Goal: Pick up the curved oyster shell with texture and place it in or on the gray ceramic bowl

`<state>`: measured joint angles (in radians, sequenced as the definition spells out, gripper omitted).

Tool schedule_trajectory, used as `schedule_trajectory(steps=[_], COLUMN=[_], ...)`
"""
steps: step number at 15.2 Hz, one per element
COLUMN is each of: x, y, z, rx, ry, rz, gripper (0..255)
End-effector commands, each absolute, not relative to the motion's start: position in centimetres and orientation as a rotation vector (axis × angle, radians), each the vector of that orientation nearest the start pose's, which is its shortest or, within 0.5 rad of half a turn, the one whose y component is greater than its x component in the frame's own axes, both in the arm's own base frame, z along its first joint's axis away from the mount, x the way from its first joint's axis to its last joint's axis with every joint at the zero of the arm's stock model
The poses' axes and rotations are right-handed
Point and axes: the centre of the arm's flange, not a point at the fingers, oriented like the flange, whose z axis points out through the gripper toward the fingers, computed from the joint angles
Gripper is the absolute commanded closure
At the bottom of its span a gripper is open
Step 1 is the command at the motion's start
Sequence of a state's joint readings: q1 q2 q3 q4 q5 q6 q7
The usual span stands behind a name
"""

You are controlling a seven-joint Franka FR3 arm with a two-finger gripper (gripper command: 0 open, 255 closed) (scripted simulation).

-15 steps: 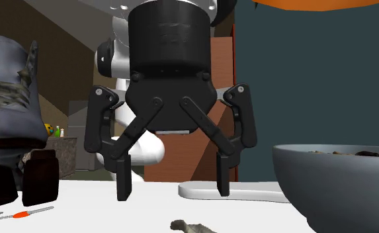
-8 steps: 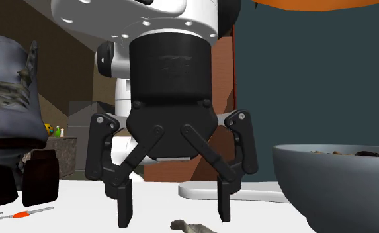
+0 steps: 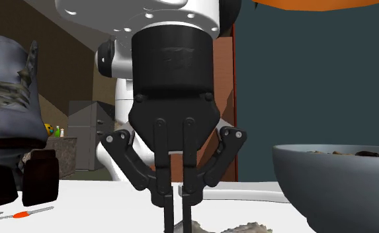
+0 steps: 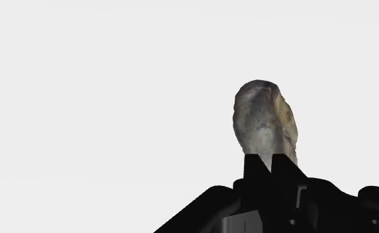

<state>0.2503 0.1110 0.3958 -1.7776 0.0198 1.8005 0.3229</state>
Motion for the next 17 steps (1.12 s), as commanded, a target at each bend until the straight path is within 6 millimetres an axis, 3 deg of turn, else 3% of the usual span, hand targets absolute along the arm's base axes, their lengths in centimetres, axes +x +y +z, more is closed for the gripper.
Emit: schedule_trajectory(steps=[1, 6, 7, 10, 17], x=[47.0, 47.1, 47.1, 39.2, 40.1], y=[34.5, 34.5, 34.5, 35.2, 35.1], z=[48.1, 48.4, 48.4, 50.5, 46.9], rx=[-3.086, -3.085, -3.085, -3.159, -3.159], ry=[-0.491, -0.489, -0.489, -0.401, -0.401], rz=[0.175, 0.167, 0.167, -0.381, -0.381], gripper=[255, 255, 0, 0, 0])
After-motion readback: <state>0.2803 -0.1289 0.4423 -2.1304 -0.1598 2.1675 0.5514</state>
